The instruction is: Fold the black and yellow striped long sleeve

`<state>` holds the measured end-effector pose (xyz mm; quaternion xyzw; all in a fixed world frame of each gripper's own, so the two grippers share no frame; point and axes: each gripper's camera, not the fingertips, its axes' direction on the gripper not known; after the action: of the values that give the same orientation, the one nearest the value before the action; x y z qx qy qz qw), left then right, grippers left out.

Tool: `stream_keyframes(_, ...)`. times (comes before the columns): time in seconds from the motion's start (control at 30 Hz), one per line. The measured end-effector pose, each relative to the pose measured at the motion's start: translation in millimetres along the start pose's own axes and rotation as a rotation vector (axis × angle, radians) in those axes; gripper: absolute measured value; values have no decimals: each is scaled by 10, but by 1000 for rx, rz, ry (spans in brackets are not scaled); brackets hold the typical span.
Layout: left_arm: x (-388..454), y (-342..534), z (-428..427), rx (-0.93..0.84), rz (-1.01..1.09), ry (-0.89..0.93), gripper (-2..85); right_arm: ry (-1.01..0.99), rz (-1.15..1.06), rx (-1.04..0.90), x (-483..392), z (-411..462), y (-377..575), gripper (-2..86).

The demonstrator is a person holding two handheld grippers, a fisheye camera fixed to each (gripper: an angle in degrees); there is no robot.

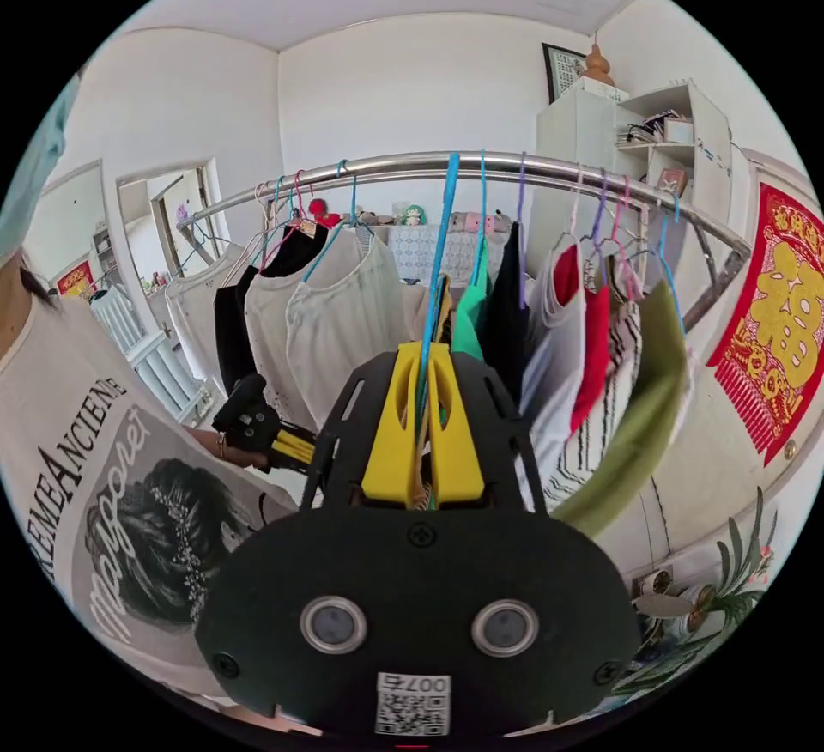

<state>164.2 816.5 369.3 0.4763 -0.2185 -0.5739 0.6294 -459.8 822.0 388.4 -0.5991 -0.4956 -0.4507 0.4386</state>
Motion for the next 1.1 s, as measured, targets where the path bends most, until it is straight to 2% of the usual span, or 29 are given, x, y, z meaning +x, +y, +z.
stream_keyframes(0.17,285,-393,-267,112,119,30,2,124,54,-23,-88,-895,545,6)
stream_keyframes(0.43,1038,-1122,-514,321,285,56,99,373,135,-100,-653,-2219,1308,7)
stream_keyframes(0.57,1784,-1664,-122,262,470,382,139,512,179,-138,-1070,-2926,1668,7)
stream_keyframes(0.63,2251,-1868,74,222,570,571,113,576,197,-155,-1275,-3221,1825,7)
stream_keyframes(0.7,2876,-2046,199,210,672,774,15,683,244,-178,-1558,-3606,2069,6)
stream_keyframes(0.83,3778,-2112,121,190,795,975,-3,858,389,-165,-1964,-4218,2545,4)
stream_keyframes(0.9,4198,-2079,53,159,813,1105,-6,1014,474,-165,-2234,-4492,2899,2)
stream_keyframes(0.97,4448,-2064,66,106,793,1220,-7,1049,541,-158,-2378,-4656,3159,0)
stream_keyframes(1.1,4851,-2118,128,29,744,1270,-8,1103,745,-138,-2653,-5054,3784,-2)
